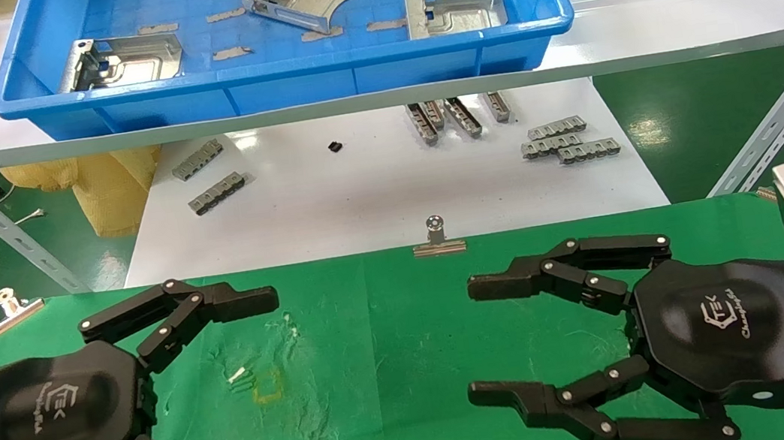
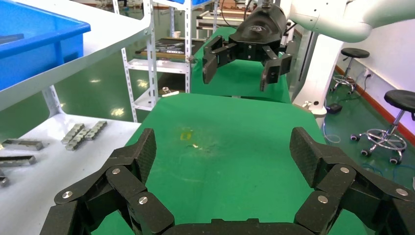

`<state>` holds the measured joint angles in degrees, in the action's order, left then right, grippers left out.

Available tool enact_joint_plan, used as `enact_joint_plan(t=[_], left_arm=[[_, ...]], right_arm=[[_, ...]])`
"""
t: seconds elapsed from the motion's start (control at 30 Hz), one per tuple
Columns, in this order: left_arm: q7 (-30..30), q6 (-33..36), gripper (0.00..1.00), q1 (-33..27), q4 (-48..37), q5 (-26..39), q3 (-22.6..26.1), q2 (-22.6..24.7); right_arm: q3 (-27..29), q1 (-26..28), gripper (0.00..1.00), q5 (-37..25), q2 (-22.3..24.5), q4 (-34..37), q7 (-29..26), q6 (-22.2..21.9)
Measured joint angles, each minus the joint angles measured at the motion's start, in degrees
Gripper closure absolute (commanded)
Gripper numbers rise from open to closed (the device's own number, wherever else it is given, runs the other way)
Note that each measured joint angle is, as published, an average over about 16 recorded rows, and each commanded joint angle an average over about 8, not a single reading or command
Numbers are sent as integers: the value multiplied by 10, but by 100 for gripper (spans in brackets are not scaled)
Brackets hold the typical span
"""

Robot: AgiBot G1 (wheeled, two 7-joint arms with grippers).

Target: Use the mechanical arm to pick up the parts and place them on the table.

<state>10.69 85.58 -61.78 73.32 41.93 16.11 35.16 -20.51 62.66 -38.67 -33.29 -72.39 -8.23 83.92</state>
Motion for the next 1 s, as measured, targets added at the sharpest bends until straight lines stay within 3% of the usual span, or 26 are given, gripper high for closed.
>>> enact_joint_plan(t=[0.37,0.53,0.77,1.0], left_arm=[[-1,0,0,-3,1,1,0,1],[3,-5,0,-31,-3,8,2,13],[4,-18,0,-137,-66,55,25,67],[-7,-62,0,-302,-231,148,69,167]], right_arm=[[0,0,100,0,0,0,0,0],[0,0,100,0,0,0,0,0],[0,0,100,0,0,0,0,0],[0,0,100,0,0,0,0,0]])
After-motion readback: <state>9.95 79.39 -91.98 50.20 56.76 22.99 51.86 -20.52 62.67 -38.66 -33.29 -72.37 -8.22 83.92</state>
